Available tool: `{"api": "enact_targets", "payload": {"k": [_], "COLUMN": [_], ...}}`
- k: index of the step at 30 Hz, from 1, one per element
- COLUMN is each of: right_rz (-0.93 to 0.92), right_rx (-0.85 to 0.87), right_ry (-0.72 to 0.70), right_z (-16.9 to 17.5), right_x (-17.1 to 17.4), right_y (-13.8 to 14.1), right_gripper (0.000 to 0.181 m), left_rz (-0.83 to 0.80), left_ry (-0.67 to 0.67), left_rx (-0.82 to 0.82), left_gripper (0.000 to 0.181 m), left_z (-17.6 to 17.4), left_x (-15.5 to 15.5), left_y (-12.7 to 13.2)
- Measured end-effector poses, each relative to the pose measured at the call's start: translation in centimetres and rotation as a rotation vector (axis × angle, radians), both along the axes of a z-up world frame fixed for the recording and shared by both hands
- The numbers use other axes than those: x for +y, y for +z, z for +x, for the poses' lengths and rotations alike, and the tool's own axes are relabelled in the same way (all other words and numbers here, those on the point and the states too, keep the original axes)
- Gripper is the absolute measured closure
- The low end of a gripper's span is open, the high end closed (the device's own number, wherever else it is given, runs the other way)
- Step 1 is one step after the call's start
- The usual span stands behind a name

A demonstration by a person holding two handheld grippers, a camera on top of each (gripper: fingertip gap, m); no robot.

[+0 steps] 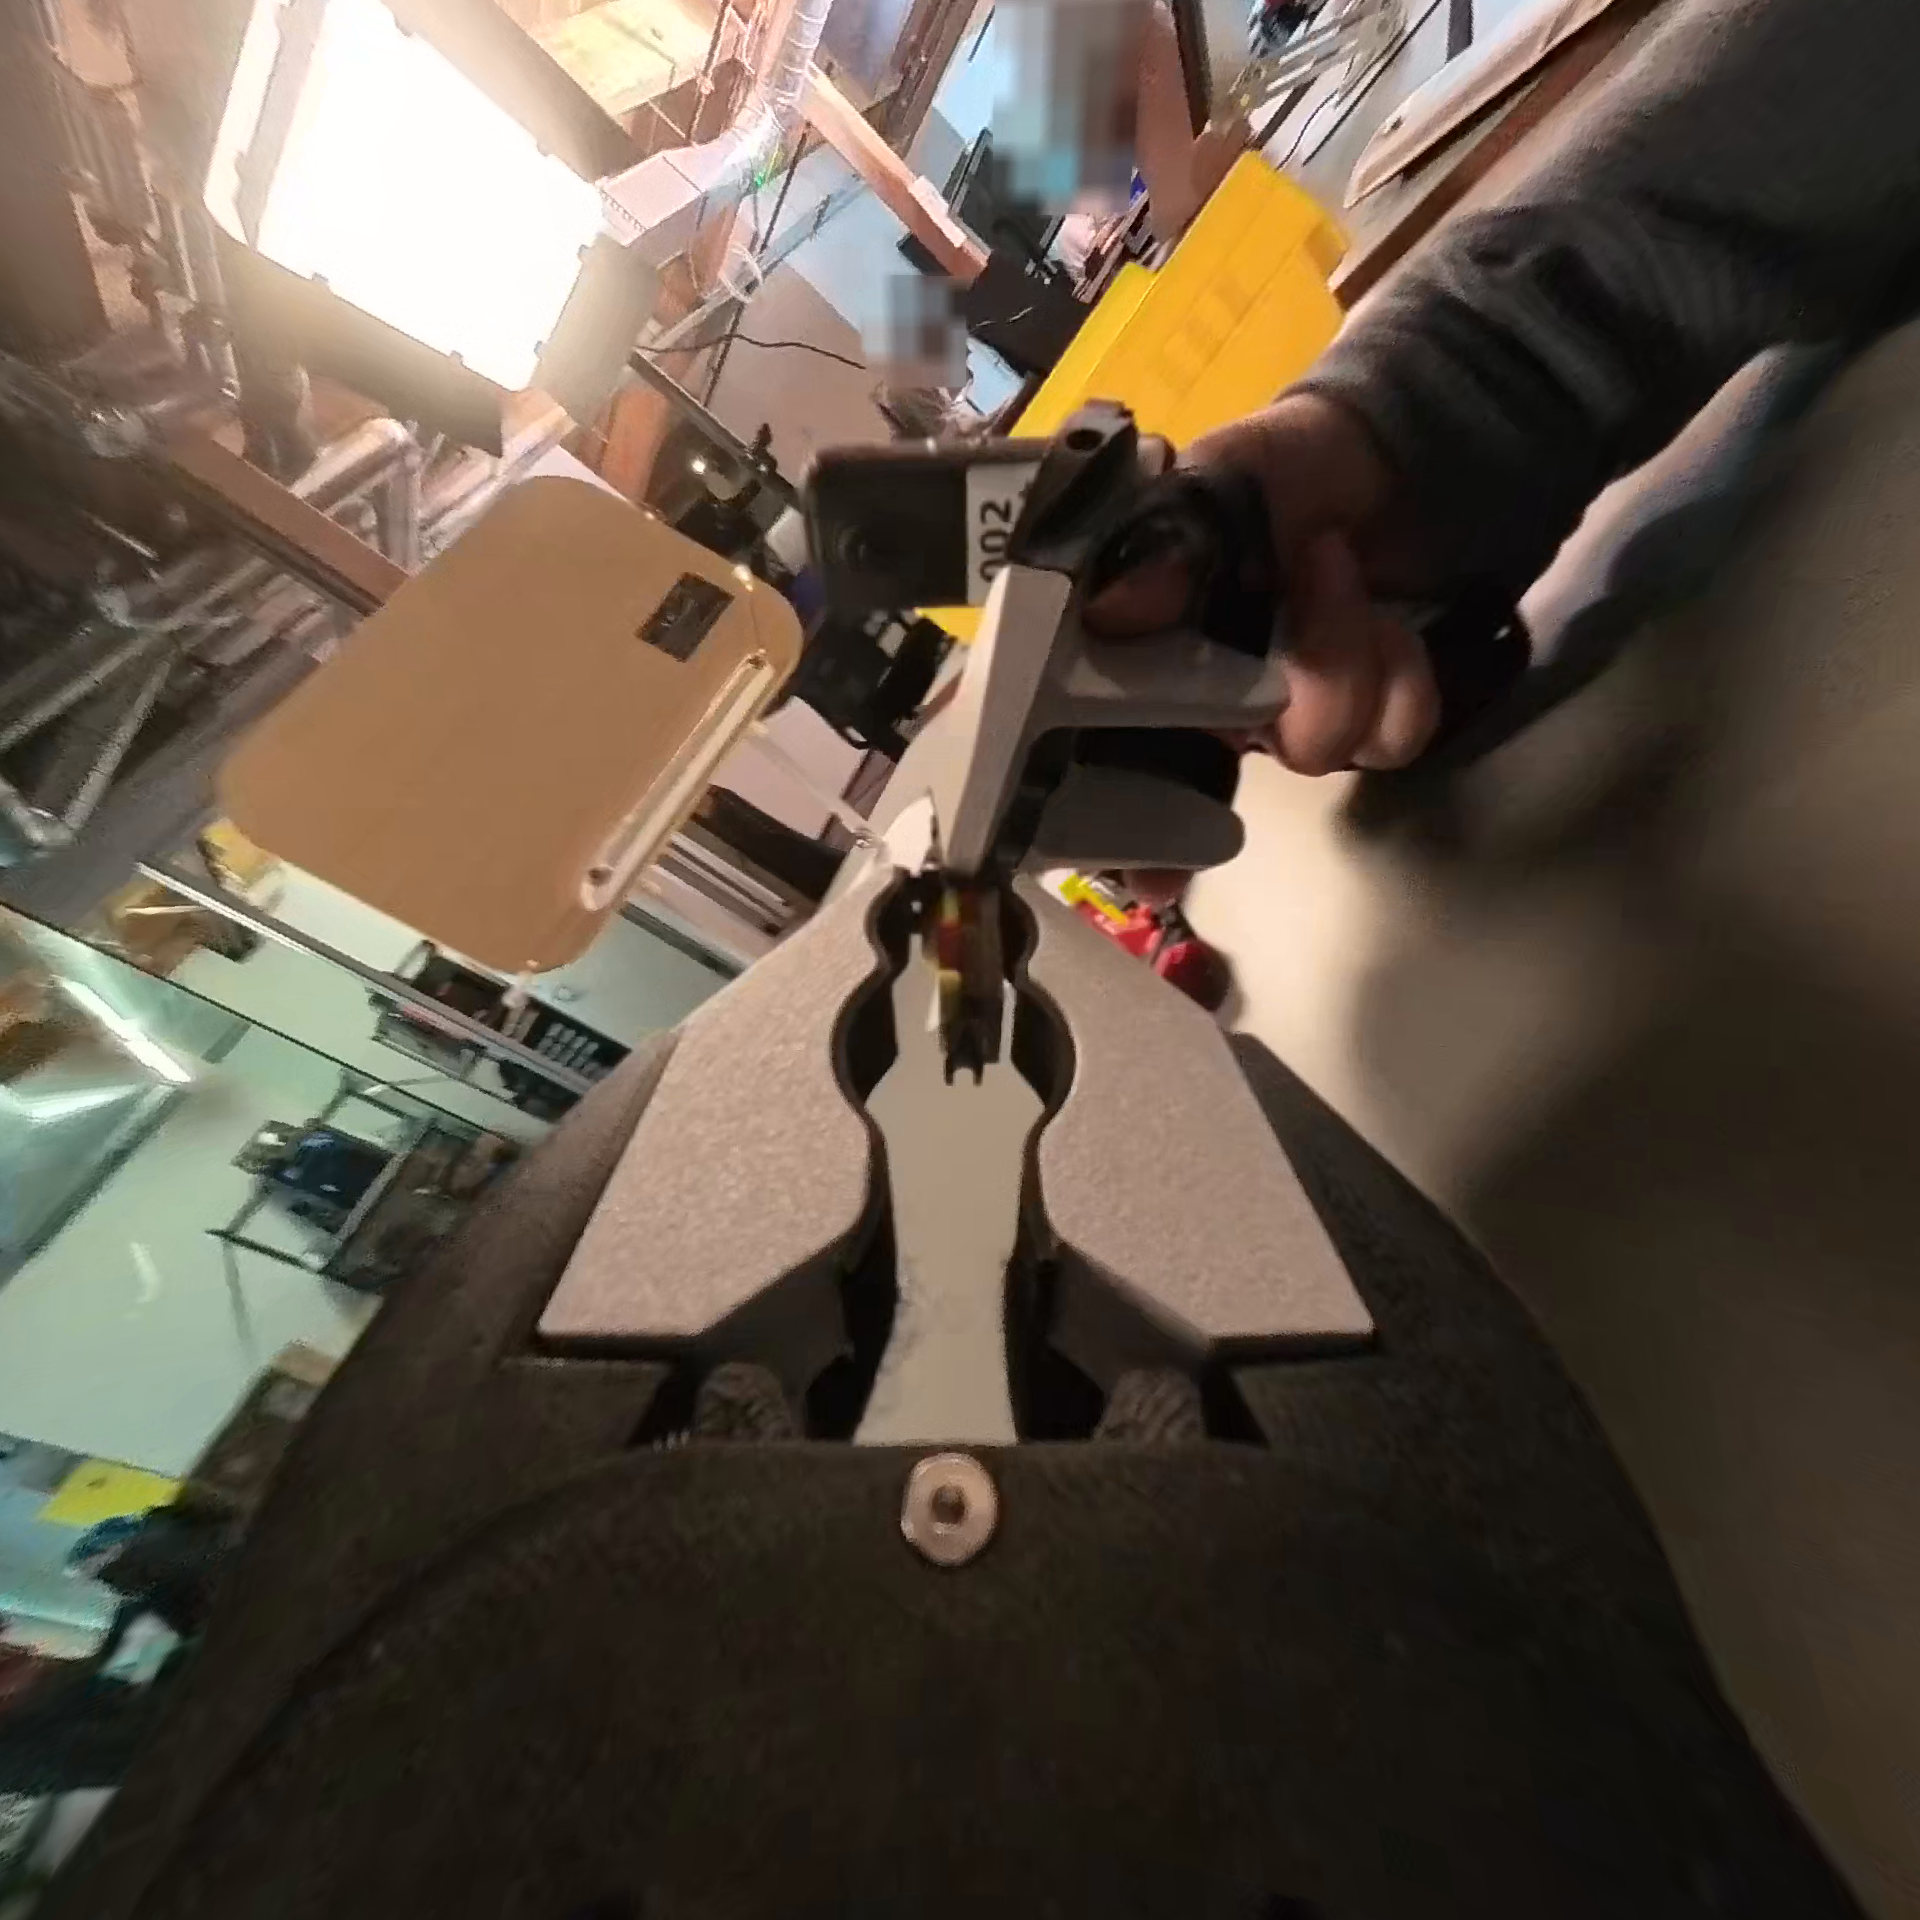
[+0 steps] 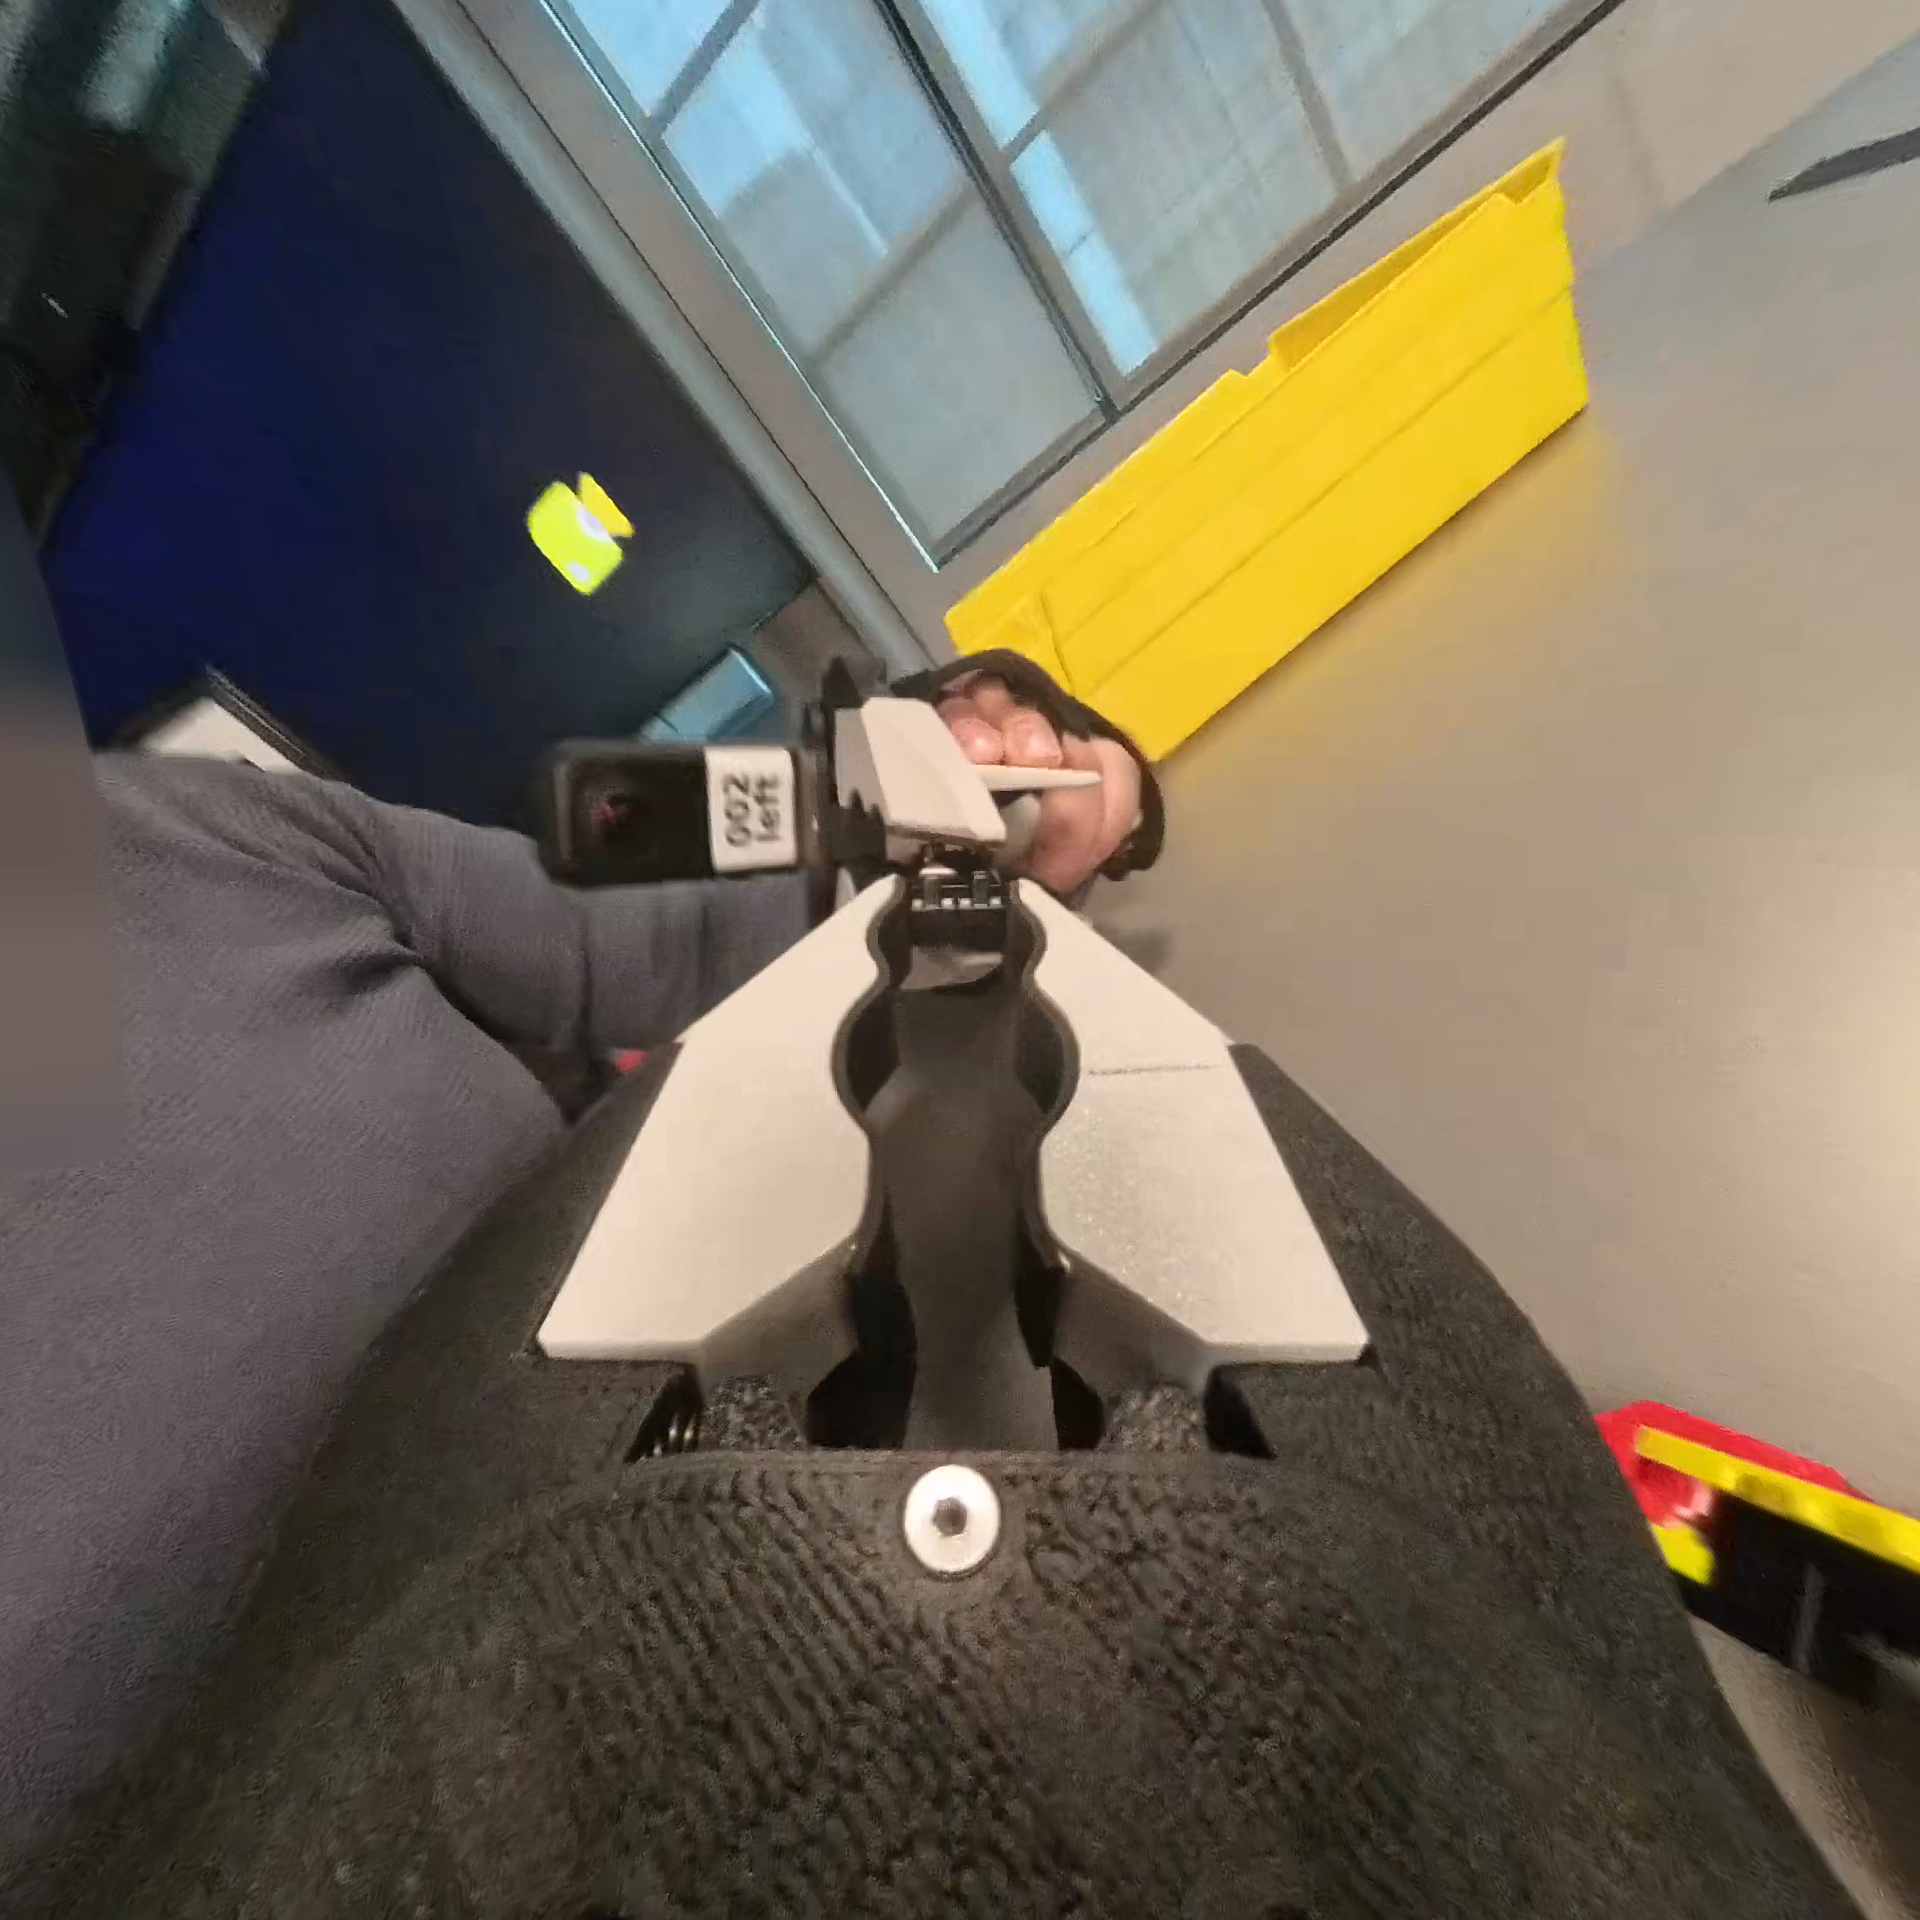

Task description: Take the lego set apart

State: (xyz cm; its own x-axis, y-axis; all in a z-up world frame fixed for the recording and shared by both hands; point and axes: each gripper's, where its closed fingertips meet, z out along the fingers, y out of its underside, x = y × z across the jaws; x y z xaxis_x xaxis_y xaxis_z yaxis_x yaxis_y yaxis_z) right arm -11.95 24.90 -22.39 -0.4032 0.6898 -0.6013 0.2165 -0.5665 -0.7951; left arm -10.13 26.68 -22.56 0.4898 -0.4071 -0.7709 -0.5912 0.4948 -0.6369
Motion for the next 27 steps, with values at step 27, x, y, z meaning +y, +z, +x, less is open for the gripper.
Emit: {"api": "enact_targets", "payload": {"k": [27], "right_rz": [1.25], "right_rx": [0.019], "right_ry": [-0.225], "right_z": [0.7], "right_x": [1.0], "right_y": [-4.0], "right_gripper": [0.166], "left_rz": [-0.518], "left_ry": [-0.089], "left_rx": [0.037], "left_gripper": [0.151], "left_z": [-0.9], "left_x": [-0.5], "left_y": [-5.7]}}
